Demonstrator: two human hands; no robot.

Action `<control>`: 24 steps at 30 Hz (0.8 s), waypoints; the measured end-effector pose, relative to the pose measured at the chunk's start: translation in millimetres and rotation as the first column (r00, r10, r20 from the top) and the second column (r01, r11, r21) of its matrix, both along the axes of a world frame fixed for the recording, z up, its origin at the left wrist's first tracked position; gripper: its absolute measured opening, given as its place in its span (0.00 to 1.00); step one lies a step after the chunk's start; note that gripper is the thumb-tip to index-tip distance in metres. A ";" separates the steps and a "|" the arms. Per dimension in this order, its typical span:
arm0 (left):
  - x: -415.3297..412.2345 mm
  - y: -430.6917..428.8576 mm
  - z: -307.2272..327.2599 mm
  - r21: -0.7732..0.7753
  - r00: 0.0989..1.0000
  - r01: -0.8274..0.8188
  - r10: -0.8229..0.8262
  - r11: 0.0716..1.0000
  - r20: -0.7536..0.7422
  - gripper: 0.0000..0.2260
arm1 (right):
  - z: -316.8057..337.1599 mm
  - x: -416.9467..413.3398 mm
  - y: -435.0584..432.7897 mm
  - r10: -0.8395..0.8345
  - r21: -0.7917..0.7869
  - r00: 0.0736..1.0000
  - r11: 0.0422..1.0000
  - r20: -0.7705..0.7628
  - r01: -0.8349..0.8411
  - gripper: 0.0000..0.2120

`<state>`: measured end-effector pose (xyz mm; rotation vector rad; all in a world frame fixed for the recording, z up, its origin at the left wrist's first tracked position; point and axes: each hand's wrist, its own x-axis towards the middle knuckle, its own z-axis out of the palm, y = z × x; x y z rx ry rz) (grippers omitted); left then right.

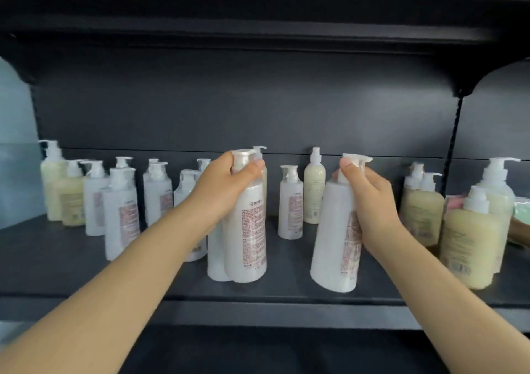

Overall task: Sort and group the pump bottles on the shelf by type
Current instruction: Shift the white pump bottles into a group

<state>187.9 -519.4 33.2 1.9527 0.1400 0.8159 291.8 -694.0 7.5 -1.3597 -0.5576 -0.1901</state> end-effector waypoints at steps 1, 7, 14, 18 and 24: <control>-8.0 3.8 -1.3 -0.007 1.000 -0.012 0.012 1.000 -0.002 0.06 | -1.8 -3.5 7.3 0.013 0.005 1.000 1.000 -0.017 -0.013 0.24; -47.5 40.2 -0.2 -0.056 0.996 -0.093 0.093 0.994 0.001 0.08 | -14.3 -15.9 52.0 0.081 -0.089 0.997 0.993 -0.004 -0.081 0.29; -53.0 92.2 -11.1 -0.015 0.978 -0.197 0.196 0.980 -0.076 0.14 | -21.8 -11.4 98.6 0.061 -0.190 0.996 0.981 0.060 -0.048 0.19; -42.1 110.2 -21.6 -0.047 0.968 -0.245 0.241 0.968 -0.069 0.16 | -25.7 -1.9 113.7 0.057 -0.200 0.996 0.979 0.062 -0.044 0.19; -15.7 121.0 -40.9 -0.063 0.972 -0.225 0.219 0.972 -0.091 0.08 | -40.4 9.4 127.5 0.025 -0.209 0.996 0.978 0.082 -0.008 0.16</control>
